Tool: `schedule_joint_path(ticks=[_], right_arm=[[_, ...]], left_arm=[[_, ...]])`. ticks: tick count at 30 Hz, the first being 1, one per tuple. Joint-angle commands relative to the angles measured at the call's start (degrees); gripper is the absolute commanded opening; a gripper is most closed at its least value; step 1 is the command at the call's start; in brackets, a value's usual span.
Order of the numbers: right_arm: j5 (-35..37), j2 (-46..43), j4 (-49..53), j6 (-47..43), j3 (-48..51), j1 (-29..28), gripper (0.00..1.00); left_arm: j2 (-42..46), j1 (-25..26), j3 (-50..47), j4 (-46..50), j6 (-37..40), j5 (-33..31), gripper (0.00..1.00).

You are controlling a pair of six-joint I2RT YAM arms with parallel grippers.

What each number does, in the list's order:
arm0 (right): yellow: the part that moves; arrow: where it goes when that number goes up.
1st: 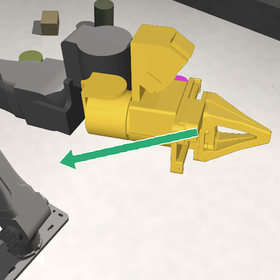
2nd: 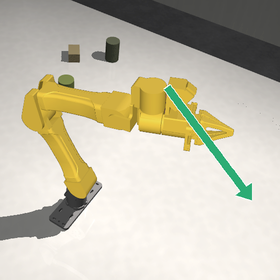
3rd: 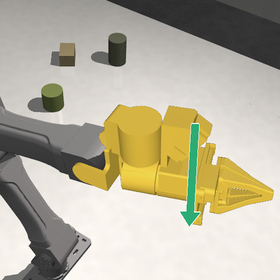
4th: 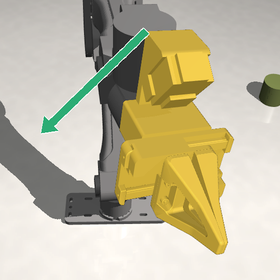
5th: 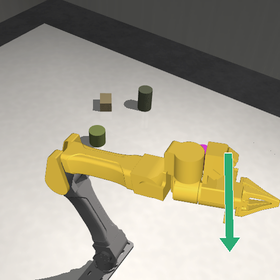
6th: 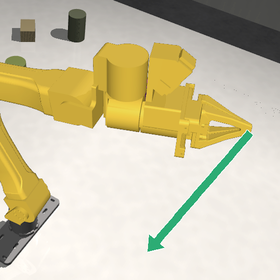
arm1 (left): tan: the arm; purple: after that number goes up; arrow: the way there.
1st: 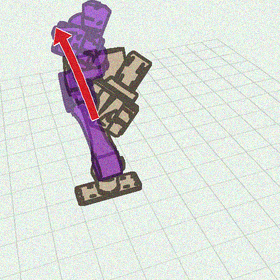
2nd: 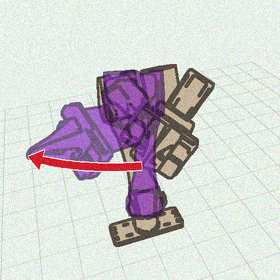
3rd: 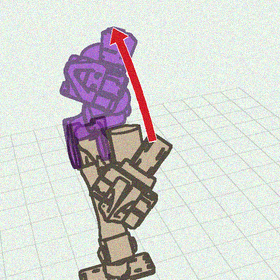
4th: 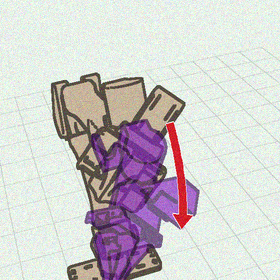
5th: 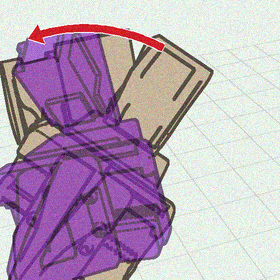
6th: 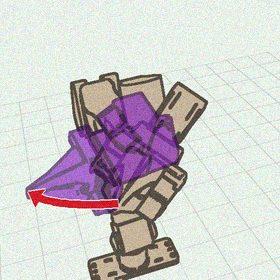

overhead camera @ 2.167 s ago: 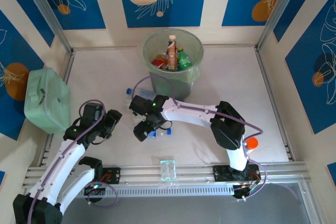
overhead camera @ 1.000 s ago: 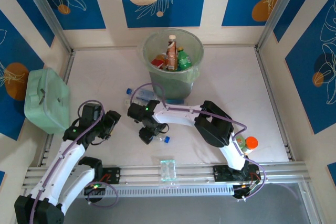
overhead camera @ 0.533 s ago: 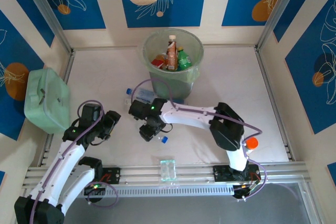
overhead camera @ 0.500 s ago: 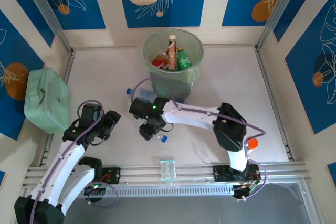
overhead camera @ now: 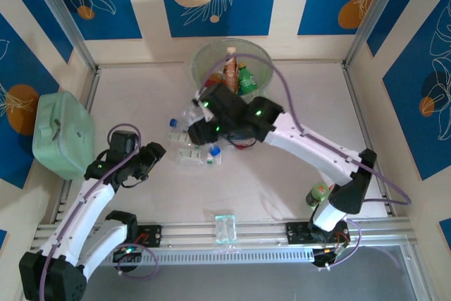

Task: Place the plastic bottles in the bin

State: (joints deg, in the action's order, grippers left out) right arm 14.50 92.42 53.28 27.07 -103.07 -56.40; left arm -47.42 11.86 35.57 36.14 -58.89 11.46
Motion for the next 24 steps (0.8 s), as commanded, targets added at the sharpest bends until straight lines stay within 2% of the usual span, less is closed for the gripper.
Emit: schedule_joint_path(ticks=[1,8,12,16,19,21,22,24], right_arm=[[-2.81,-2.22,1.83,4.22,-4.52,4.73,0.49],[-2.43,-0.66,4.84,8.29,-13.64,16.44,0.49],[-3.16,5.25,10.34,10.19,-21.7,22.72,0.5],[-4.44,11.19,12.06,10.12,-27.65,26.31,0.5],[-3.99,16.35,14.97,10.33,-34.62,28.57,0.61],[-4.91,20.25,17.47,11.06,-39.96,30.38,0.77],[-4.86,21.65,18.68,11.29,-42.29,31.0,0.82],[-4.55,24.34,20.96,11.43,-47.04,32.08,0.87]], left_arm=[[-1.45,0.03,2.21,-1.61,4.58,3.57,0.68],[-3.35,1.66,2.49,-3.31,5.02,4.62,0.69],[-3.2,2.7,1.89,-4.71,1.17,5.17,0.69],[-1.49,5.12,0.71,-5.28,-4.61,3.0,0.71],[0.05,6.86,-1.43,-6.06,-10.86,1.27,0.73],[0.49,7.92,-2.87,-7.97,-14.76,0.69,0.75],[0.34,8.41,-3.08,-8.62,-16.01,0.43,0.76],[-0.89,9.44,-2.83,-9.79,-17.72,-0.65,0.77]])
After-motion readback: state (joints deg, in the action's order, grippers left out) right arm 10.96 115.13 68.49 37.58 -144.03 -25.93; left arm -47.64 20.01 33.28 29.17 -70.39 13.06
